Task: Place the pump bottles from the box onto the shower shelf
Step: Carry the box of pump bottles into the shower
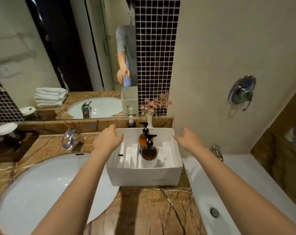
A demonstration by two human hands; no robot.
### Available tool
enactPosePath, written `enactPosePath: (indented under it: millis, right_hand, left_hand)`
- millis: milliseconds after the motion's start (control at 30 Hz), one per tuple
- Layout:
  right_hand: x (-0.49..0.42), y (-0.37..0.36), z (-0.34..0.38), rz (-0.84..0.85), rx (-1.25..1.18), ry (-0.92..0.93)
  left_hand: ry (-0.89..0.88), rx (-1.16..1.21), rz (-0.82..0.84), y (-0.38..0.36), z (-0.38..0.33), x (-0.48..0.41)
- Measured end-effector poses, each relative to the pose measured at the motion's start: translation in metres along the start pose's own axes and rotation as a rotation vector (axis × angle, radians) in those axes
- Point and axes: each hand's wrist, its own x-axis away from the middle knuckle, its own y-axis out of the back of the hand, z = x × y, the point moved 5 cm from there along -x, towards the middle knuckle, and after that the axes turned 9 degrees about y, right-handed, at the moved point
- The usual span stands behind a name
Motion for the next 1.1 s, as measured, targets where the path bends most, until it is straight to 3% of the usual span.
enactPosePath:
  millis: [200, 300, 633, 1100]
  right_hand:
    - [-0.019, -0.055, -0.031, 0.139, -0.039, -0.212]
    - [-0.024, -0.076, -0.039, 0.159, -0.056, -0.212]
    - [-0.031, -0.079, -0.049, 0.029, 0.196, -0.192]
    - [-0.03, -0.034, -0.036, 0.031, 0.185, -0.158]
  left_hand:
    - [0.177, -0.083, 0.124, -0.056, 0.047, -0.026]
    - [0.175, -0.106, 0.183, -0.079, 0.061, -0.031]
    - [0.176, -0.012, 0.149, -0.095, 0.066, -0.045]
    - [0.096, 0.041, 0.15, -0.051, 0.042, -0.043]
